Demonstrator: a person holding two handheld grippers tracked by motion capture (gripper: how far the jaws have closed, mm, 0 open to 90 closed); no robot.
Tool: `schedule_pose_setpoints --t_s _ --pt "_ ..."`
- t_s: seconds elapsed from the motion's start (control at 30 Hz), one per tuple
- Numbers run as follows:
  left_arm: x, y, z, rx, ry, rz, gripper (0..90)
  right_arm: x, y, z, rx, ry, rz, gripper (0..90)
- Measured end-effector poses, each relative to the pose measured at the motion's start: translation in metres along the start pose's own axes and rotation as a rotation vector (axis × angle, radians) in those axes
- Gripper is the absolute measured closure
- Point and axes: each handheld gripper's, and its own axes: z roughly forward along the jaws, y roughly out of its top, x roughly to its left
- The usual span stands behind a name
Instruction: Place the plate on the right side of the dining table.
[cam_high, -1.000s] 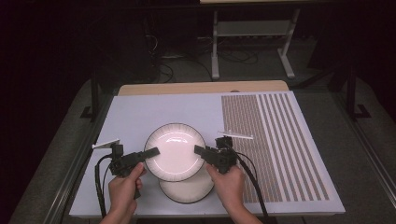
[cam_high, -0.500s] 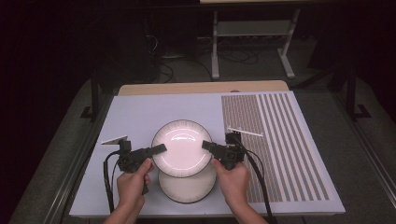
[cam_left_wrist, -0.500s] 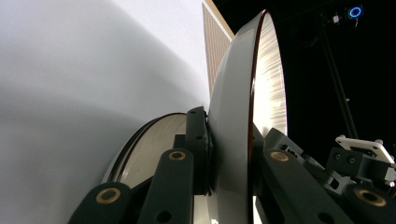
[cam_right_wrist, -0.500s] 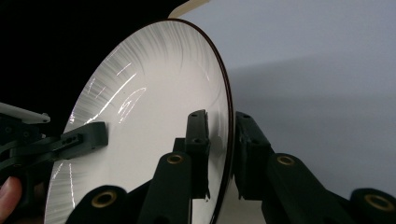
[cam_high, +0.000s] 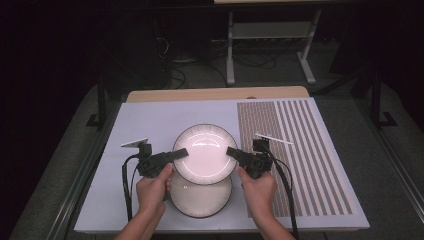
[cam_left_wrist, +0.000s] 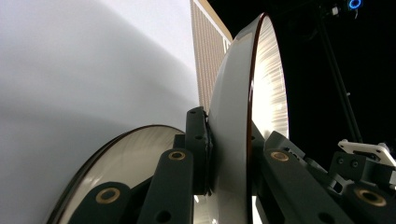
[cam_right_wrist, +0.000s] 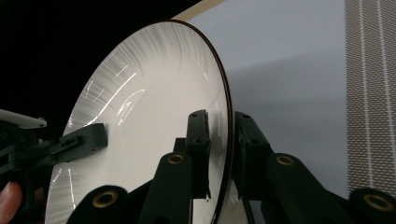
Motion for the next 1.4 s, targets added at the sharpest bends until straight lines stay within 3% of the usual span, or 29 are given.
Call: schedule_pose_setpoints --t_s 0.93,1.4 --pt "-0.039 -0.004 0.082 0.118 -0.031 0.048 79.6 -0.059 0.026 -0.047 -0.046 -0.085 0.066 77.0" --pt "-0.064 -0.014 0.141 0.188 -0.050 0.089 79.0 -0.098 0.038 -0.081 -0.095 -0.152 0.112 76.9"
